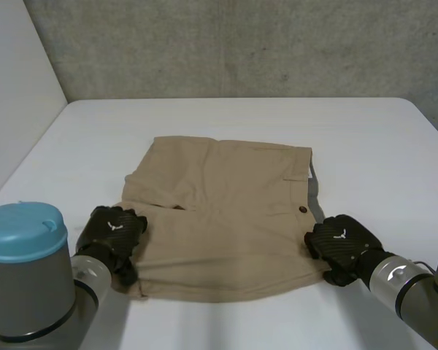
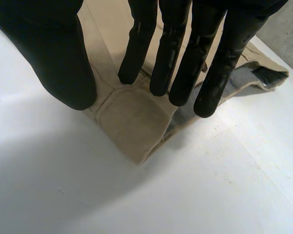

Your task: Fold the shorts.

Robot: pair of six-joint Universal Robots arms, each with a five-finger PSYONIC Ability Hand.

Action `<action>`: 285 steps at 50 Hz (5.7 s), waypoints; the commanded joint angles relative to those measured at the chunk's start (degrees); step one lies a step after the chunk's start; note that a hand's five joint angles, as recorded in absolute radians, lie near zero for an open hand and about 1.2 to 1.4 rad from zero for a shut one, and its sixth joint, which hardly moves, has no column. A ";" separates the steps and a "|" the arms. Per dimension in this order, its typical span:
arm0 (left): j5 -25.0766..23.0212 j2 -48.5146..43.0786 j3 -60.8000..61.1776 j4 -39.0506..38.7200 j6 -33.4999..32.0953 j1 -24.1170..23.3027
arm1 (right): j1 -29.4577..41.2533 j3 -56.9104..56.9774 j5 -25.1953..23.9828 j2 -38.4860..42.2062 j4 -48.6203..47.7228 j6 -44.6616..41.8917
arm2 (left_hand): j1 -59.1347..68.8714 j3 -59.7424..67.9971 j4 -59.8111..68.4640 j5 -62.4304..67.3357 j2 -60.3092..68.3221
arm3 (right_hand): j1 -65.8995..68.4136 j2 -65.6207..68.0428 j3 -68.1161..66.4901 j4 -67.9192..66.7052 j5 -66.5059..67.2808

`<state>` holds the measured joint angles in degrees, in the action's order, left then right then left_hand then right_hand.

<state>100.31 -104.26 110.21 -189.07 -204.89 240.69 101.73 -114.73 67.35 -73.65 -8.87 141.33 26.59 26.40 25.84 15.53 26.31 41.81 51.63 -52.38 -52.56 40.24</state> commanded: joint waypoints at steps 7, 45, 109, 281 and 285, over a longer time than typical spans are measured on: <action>-2.48 1.16 -0.61 0.11 -17.56 3.29 | -0.04 0.21 0.41 -0.01 0.43 -0.70 | -4.76 -4.57 -4.00 -3.69 -4.48 | 14.20 4.38 -3.63 -3.45 5.77; -12.16 17.07 3.43 12.93 9.77 -3.04 | 2.86 5.65 5.14 -0.71 1.75 8.94 | 19.45 19.64 20.21 20.52 19.74 | 38.19 28.37 -27.62 -27.44 29.76; -1.70 -1.39 2.55 -2.35 9.77 2.58 | 7.08 8.64 13.15 0.44 1.92 16.35 | 53.41 53.60 54.16 54.47 53.69 | 38.19 28.37 -27.62 -27.44 29.76; -9.96 -18.87 -36.38 22.53 13.99 1.09 | 3.39 24.03 12.36 3.07 6.94 3.87 | 15.77 15.96 16.53 16.84 16.06 | 38.19 28.37 -27.62 -27.44 29.76; -9.78 -19.67 -36.91 21.03 13.90 1.18 | 3.39 23.76 12.28 3.07 6.94 3.87 | 14.24 14.43 15.00 15.30 14.52 | 38.19 28.37 -27.62 -27.44 29.76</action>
<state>90.34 -122.59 74.29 -166.20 -190.91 241.78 105.06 -90.64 79.73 -70.58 -1.93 145.20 38.87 39.09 38.75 28.94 38.92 55.26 66.91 -67.73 -68.30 57.53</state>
